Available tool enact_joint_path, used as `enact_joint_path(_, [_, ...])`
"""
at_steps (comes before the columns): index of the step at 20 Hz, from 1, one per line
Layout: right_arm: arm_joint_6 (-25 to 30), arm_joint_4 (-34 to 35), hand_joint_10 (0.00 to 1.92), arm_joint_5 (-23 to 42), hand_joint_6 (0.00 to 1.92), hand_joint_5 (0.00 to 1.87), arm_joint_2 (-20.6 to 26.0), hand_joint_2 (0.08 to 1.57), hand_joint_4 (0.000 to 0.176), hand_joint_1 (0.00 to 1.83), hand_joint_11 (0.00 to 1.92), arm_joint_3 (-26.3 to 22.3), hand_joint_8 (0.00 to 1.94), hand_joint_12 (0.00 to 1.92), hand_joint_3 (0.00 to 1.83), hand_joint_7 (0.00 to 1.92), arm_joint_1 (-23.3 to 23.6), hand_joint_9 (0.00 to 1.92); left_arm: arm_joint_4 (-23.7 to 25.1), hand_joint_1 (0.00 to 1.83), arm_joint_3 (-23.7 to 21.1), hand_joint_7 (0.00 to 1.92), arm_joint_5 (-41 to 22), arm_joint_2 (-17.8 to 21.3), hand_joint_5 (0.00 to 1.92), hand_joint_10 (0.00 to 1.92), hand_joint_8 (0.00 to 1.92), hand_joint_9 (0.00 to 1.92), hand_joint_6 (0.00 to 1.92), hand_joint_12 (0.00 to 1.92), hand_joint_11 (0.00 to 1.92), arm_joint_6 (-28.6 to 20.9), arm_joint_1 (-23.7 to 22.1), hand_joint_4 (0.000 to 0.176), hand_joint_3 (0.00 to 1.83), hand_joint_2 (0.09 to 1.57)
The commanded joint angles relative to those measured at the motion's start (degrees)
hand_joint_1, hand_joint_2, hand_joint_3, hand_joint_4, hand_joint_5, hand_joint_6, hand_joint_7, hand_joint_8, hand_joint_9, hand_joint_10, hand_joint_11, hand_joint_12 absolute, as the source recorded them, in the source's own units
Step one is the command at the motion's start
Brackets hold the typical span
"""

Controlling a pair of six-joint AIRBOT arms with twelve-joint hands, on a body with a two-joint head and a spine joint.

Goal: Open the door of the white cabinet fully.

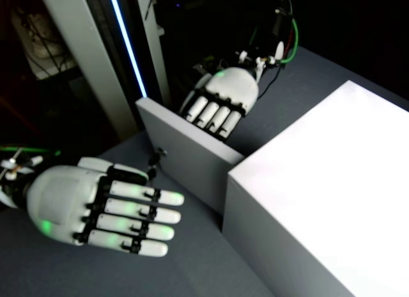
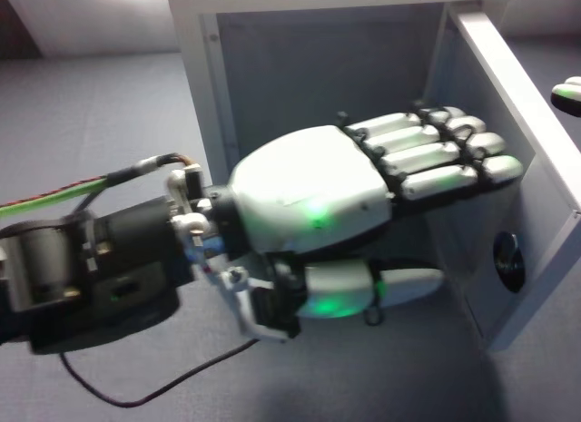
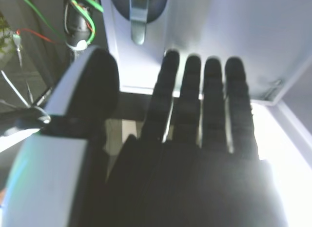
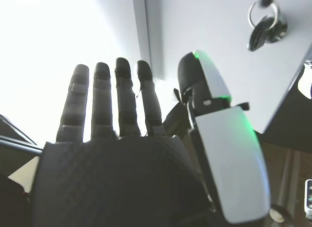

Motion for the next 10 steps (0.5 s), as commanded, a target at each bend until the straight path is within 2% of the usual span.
enact_joint_path(1, [0.5,1.6,0.00,7.2,0.00,0.25,0.1,1.36,0.003,0.68,0.00,0.1,0.00,0.21,0.00,0.21,0.5,0.13,-1.2,0.27,-0.7,0.11,-7.4,0.9,0.12,0.02,0.01,0.07,0.01,0.05,0.10,-0.2,0.0,0.000,0.00,1.44])
enact_joint_path(2, [0.5,1.6,0.00,7.2,0.00,0.26,0.1,1.35,0.004,0.72,0.00,0.1,0.00,0.30,0.00,0.21,0.5,0.13,-1.3,0.55,-1.2,0.19,-7.7,1.8,0.19,0.01,0.00,0.16,0.00,0.07,0.16,-0.2,0.3,0.000,0.00,1.30])
enact_joint_path(4, [0.7,1.8,0.00,7.2,0.00,0.26,0.1,1.35,0.000,0.73,0.00,0.0,0.00,0.31,0.00,0.21,0.5,0.13,-1.8,0.61,-2.3,0.25,-8.4,3.9,0.22,0.01,0.00,0.20,0.00,0.08,0.20,-0.2,1.3,0.000,0.00,1.25])
enact_joint_path(5, [0.7,1.9,0.00,7.2,0.00,0.26,0.1,1.35,0.016,0.70,0.00,0.0,0.00,0.31,0.00,0.21,0.5,0.13,-2.5,0.62,-2.9,0.18,-9.0,5.0,0.18,0.00,0.00,0.14,0.00,0.06,0.16,-0.2,2.1,0.000,0.00,1.26])
enact_joint_path(6, [0.7,2.0,0.00,7.2,0.00,0.26,0.1,1.35,0.013,0.71,0.00,0.0,0.00,0.31,0.00,0.21,0.5,0.13,-3.1,0.49,-3.2,0.17,-9.5,5.9,0.16,0.00,0.00,0.13,0.00,0.06,0.17,-0.2,2.7,0.000,0.03,1.34])
enact_joint_path(7, [0.7,2.2,0.00,7.3,0.00,0.26,0.1,1.35,0.013,0.71,0.00,-0.1,0.00,0.31,0.00,0.21,0.5,0.13,-4.4,0.49,-3.8,0.17,-10.6,7.2,0.16,0.00,0.00,0.13,0.00,0.06,0.17,-0.1,3.8,0.000,0.03,1.34])
enact_joint_path(8, [0.7,2.4,0.00,7.5,0.00,0.27,0.1,1.34,0.012,0.70,0.00,-0.2,0.00,0.27,0.00,0.22,0.5,0.12,-5.3,0.33,-4.2,0.23,-11.4,8.2,0.34,0.00,0.00,0.15,0.02,0.05,0.13,-0.1,4.7,0.000,0.02,1.46])
enact_joint_path(9, [0.7,2.6,0.00,7.7,0.00,0.27,0.2,1.34,0.012,0.70,0.00,-0.3,0.00,0.27,0.00,0.22,0.5,0.12,-6.0,0.33,-4.6,0.23,-11.8,9.2,0.34,0.00,0.00,0.15,0.02,0.05,0.13,0.0,5.6,0.000,0.02,1.46])
enact_joint_path(10, [0.7,2.7,0.00,8.1,0.00,0.27,0.4,1.34,0.000,0.74,0.00,-0.5,0.00,0.22,0.00,0.21,0.5,0.11,-7.8,0.30,-5.4,0.24,-12.4,10.8,0.32,0.01,0.01,0.16,0.00,0.05,0.12,0.9,7.1,0.000,0.02,1.49])
